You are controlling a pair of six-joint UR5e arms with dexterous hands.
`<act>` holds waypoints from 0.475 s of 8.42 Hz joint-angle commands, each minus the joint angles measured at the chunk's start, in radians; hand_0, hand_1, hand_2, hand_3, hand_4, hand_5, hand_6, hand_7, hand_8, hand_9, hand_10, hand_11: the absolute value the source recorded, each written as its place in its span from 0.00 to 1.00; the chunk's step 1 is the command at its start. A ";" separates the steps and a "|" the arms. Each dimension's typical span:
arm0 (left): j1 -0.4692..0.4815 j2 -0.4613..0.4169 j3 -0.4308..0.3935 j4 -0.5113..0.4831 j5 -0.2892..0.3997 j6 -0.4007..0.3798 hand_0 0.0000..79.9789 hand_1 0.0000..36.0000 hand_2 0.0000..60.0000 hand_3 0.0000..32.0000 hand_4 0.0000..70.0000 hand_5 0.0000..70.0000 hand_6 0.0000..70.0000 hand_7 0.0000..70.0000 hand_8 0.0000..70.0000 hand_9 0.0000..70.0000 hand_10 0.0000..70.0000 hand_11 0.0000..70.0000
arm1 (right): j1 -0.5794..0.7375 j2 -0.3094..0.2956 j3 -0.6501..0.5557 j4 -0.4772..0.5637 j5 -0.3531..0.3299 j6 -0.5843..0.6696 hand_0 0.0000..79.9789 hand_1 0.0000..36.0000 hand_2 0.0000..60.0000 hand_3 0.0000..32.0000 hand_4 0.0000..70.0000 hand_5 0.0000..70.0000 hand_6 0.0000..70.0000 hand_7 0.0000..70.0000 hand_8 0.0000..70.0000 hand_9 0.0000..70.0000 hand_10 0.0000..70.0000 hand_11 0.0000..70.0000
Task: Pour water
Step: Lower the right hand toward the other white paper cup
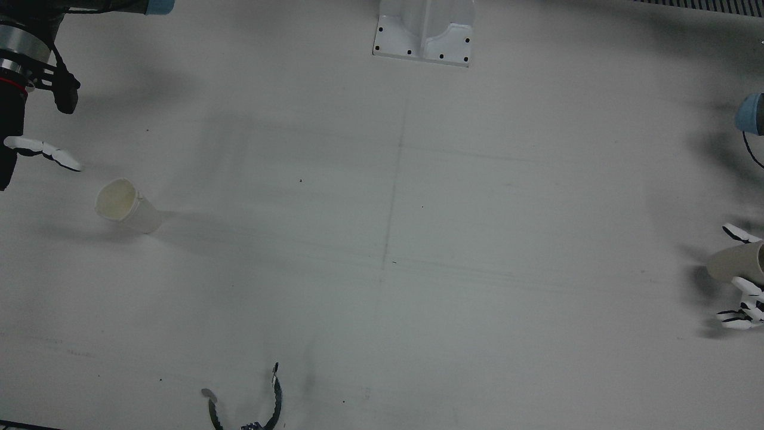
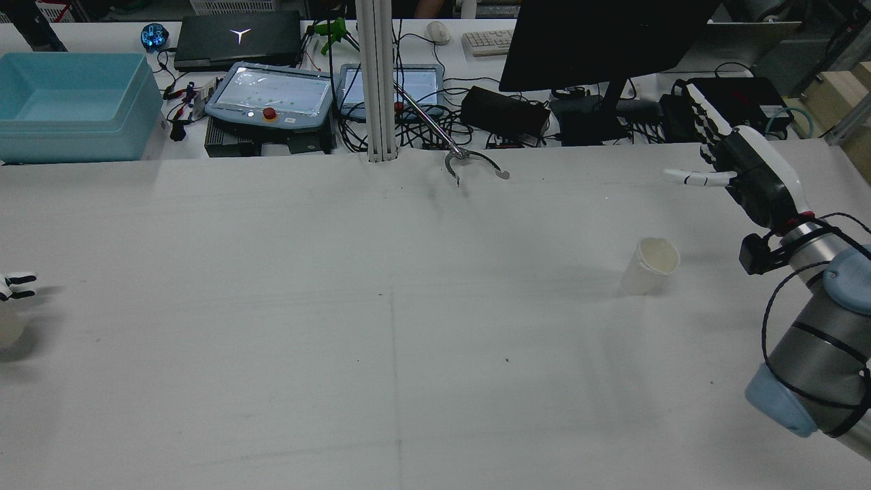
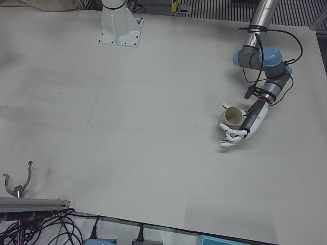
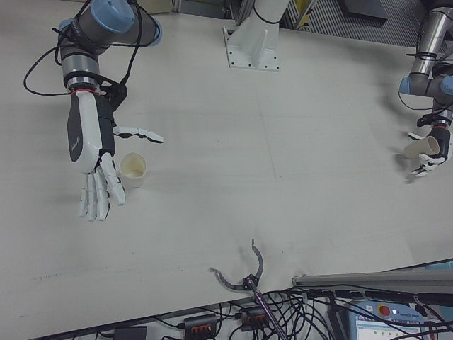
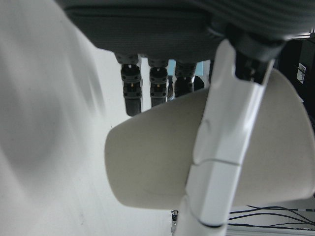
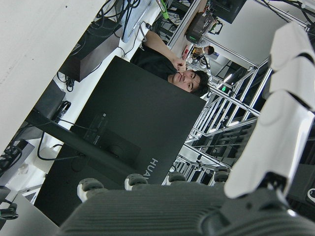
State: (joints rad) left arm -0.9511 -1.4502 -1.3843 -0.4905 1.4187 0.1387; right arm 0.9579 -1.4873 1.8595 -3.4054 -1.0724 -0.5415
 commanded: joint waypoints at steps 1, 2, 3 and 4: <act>0.000 0.002 -0.060 0.032 -0.058 -0.016 1.00 1.00 0.48 0.00 1.00 1.00 0.50 1.00 0.22 0.36 0.22 0.37 | -0.004 0.001 -0.014 0.002 0.002 -0.008 0.58 0.44 0.29 0.73 0.00 0.07 0.05 0.00 0.01 0.00 0.00 0.00; 0.000 0.002 -0.112 0.085 -0.063 -0.014 1.00 1.00 0.46 0.00 1.00 1.00 0.50 1.00 0.22 0.36 0.22 0.36 | -0.005 0.028 -0.041 0.003 0.000 -0.006 0.58 0.45 0.31 0.70 0.00 0.07 0.05 0.00 0.02 0.00 0.00 0.00; -0.001 0.005 -0.143 0.117 -0.063 -0.014 1.00 1.00 0.45 0.00 1.00 1.00 0.51 1.00 0.23 0.37 0.22 0.36 | -0.020 0.050 -0.058 0.003 0.002 -0.008 0.58 0.47 0.33 0.62 0.00 0.07 0.05 0.00 0.03 0.01 0.00 0.00; -0.001 0.016 -0.147 0.121 -0.063 -0.014 1.00 1.00 0.40 0.00 1.00 1.00 0.51 1.00 0.23 0.37 0.22 0.36 | -0.051 0.059 -0.080 0.006 0.002 -0.008 0.58 0.47 0.32 0.59 0.00 0.08 0.04 0.00 0.03 0.01 0.00 0.00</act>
State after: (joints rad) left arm -0.9517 -1.4470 -1.4867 -0.4138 1.3621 0.1243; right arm 0.9481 -1.4599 1.8222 -3.4031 -1.0716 -0.5483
